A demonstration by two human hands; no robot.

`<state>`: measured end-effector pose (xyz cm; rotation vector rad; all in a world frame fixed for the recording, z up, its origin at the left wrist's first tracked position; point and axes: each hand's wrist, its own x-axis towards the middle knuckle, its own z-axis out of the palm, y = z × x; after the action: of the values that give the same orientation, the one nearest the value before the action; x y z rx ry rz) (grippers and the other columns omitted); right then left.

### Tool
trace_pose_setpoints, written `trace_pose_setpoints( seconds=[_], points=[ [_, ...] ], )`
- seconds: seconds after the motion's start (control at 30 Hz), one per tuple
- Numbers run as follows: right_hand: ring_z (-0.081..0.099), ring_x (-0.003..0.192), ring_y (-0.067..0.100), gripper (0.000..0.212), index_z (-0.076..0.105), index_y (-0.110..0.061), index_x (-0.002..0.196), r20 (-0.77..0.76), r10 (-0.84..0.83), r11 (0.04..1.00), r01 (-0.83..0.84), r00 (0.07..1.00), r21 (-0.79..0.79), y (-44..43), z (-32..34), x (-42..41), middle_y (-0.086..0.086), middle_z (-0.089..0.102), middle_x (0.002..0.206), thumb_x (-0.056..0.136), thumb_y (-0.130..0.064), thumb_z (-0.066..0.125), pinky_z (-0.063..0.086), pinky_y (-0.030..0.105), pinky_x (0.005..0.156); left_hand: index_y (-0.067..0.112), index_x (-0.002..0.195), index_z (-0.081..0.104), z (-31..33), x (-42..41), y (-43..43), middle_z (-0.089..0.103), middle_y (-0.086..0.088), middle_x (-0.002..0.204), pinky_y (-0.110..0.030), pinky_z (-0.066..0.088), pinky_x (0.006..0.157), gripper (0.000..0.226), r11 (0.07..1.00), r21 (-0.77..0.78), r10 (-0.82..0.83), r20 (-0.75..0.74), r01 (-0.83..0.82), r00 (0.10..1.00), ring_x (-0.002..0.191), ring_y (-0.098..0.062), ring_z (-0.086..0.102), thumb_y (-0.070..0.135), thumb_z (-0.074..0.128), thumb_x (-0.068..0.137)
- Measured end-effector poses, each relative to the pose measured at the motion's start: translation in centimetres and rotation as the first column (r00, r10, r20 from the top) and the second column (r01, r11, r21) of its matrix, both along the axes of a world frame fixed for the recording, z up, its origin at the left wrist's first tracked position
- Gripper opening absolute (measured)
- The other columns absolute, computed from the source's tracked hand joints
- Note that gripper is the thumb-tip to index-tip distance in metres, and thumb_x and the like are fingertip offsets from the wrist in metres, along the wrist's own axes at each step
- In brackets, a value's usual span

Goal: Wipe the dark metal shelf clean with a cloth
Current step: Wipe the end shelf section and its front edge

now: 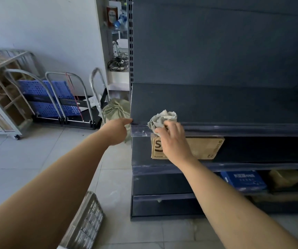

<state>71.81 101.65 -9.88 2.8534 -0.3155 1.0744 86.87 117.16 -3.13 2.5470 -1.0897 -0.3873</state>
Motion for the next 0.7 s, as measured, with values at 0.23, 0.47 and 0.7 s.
trace_pose_setpoints(
  seconds=[0.23, 0.47, 0.7],
  points=[
    [0.055, 0.097, 0.031, 0.033, 0.066, -0.009, 0.101, -0.299, 0.168, 0.985, -0.173, 0.939, 0.008, 5.7, -1.9, 3.7, 0.010, 0.060, 0.108, 0.076, 0.000, 0.047, 0.050, 0.043, 0.084, 0.026, 0.144, 0.038, 0.8, 0.8, 0.5, 0.038, -0.012, 0.150, -0.026, 0.041, 0.068, 0.065, 0.994, 0.051, -0.094, 0.027, 0.093, 0.995, 0.100, -0.028, 0.057, -0.005, 0.028, 0.088],
    [0.058, 0.094, 0.027, 0.021, 0.071, -0.012, 0.088, -0.349, 0.001, 1.000, -0.002, 0.937, -0.003, 2.2, -0.9, -0.5, 0.004, 0.063, 0.099, 0.072, 0.001, 0.068, 0.053, 0.043, 0.080, 0.024, 0.148, 0.031, 0.5, 0.8, 0.6, 0.037, -0.012, 0.151, -0.028, 0.045, 0.073, 0.065, 0.987, 0.086, -0.141, 0.058, 0.135, 0.988, 0.112, -0.031, 0.057, -0.005, 0.028, 0.090],
    [0.050, 0.116, 0.030, 0.037, 0.061, -0.022, 0.111, -0.256, 0.117, 0.992, -0.101, 0.960, 0.073, 2.4, 3.8, 0.2, 0.010, 0.052, 0.129, 0.080, -0.004, 0.058, 0.045, 0.043, 0.099, 0.020, 0.141, 0.042, 0.2, -0.2, -0.2, 0.053, -0.013, 0.135, -0.036, 0.051, 0.083, 0.059, 0.998, 0.029, -0.050, 0.096, 0.047, 0.994, 0.110, -0.032, 0.058, -0.001, 0.033, 0.087]
  ],
)
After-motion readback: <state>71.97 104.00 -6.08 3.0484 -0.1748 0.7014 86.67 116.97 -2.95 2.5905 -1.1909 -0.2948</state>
